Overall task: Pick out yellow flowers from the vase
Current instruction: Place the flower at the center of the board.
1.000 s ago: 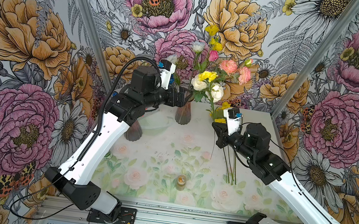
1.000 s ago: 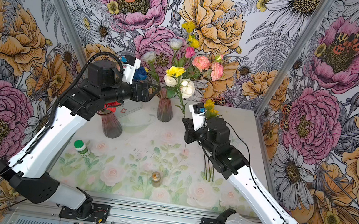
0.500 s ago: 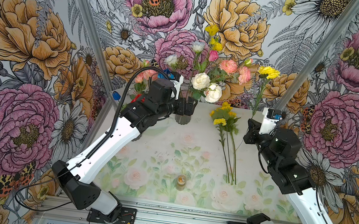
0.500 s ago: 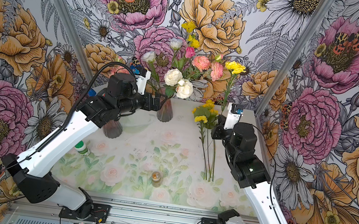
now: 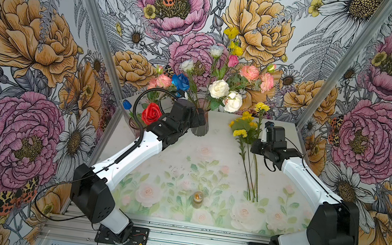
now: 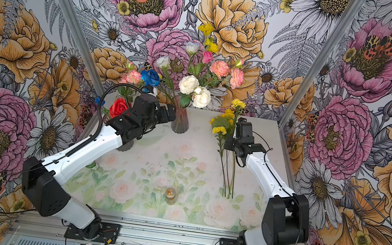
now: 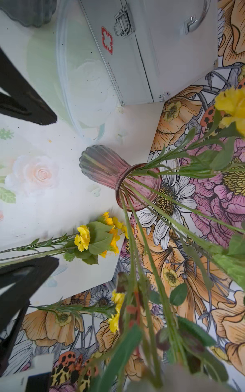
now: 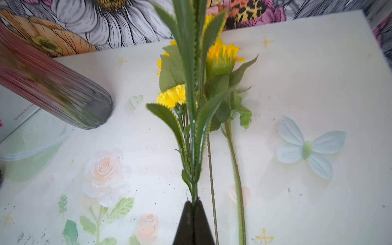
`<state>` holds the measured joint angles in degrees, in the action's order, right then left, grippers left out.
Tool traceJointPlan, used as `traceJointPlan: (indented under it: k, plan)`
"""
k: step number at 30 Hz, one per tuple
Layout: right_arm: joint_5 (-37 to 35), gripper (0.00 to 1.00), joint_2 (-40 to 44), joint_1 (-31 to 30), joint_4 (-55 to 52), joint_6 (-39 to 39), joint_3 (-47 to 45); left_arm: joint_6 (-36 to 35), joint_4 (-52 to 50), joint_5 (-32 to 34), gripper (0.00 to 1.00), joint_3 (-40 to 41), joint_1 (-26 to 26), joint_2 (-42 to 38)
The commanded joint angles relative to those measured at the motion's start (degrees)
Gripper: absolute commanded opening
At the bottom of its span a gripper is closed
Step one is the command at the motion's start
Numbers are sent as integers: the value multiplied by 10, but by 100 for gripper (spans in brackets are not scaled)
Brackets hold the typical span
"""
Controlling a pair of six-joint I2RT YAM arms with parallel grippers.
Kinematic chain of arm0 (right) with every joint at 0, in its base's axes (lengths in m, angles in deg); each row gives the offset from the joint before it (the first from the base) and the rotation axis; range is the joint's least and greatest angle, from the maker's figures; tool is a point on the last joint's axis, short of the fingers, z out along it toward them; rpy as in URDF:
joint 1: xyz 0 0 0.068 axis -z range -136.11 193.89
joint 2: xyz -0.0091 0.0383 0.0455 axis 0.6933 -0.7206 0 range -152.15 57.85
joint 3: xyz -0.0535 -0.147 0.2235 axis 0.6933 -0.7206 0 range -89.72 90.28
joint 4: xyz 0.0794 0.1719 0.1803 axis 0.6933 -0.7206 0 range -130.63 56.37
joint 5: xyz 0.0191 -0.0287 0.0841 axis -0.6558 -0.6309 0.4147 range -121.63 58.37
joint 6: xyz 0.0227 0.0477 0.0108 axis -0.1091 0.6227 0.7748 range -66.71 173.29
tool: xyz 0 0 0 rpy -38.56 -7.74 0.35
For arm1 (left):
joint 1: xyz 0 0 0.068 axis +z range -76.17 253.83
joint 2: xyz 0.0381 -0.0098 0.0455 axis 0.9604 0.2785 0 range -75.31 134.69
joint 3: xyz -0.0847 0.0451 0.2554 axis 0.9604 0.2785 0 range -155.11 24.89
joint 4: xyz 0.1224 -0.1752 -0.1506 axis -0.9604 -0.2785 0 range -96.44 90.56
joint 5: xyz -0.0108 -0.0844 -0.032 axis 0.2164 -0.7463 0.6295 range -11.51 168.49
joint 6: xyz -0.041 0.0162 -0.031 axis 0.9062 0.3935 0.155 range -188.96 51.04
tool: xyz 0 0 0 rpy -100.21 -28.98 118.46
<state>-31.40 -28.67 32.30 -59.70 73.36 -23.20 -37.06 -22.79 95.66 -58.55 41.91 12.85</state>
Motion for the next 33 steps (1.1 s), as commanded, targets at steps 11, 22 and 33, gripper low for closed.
traceJointPlan:
  k: [11,22,33]
  plan:
    - [40,0,-171,9,-45,-53,120,92,29,50,99,-109,48,123]
    - [22,0,-194,9,-46,-64,117,101,28,34,96,-248,66,257]
    - [25,0,-204,8,-52,-70,123,78,28,57,83,-325,82,333]
